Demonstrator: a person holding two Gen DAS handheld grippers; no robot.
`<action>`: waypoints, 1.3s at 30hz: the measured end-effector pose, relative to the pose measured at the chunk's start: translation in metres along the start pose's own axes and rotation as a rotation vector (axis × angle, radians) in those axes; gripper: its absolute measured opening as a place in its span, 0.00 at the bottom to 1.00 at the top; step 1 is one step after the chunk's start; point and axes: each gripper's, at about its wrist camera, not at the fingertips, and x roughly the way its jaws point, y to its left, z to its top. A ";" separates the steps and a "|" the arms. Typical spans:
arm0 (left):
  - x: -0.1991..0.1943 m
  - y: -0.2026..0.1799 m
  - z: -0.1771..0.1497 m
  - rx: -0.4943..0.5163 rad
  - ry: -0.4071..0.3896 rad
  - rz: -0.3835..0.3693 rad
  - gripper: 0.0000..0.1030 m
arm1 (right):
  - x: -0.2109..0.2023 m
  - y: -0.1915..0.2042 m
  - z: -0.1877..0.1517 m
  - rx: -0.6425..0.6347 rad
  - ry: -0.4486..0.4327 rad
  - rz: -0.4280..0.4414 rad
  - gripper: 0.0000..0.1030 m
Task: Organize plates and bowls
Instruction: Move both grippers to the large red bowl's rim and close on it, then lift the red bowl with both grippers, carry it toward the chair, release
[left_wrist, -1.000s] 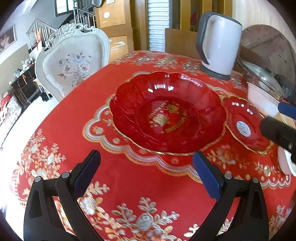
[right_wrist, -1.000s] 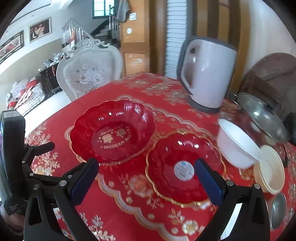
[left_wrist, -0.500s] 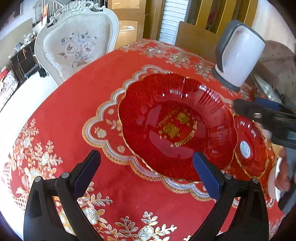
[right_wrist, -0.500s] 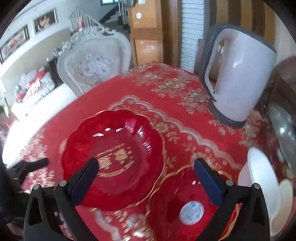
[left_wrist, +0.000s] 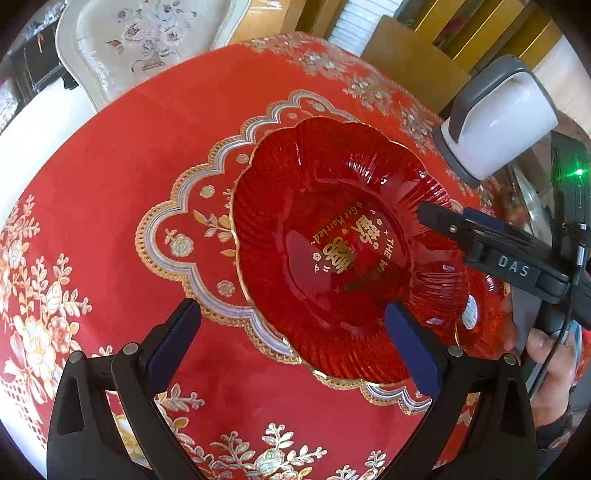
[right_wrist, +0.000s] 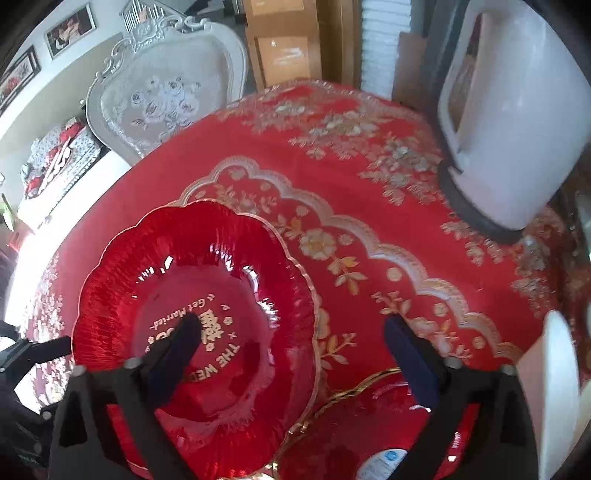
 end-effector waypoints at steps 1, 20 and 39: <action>0.002 -0.002 0.002 0.010 0.003 0.014 0.97 | 0.003 -0.001 0.000 0.010 0.010 0.016 0.81; 0.005 0.010 0.002 0.097 -0.077 0.160 0.25 | -0.007 -0.002 -0.025 0.084 -0.023 0.105 0.07; -0.042 0.095 -0.071 0.129 -0.135 0.204 0.25 | -0.032 0.086 -0.118 0.067 -0.045 0.117 0.15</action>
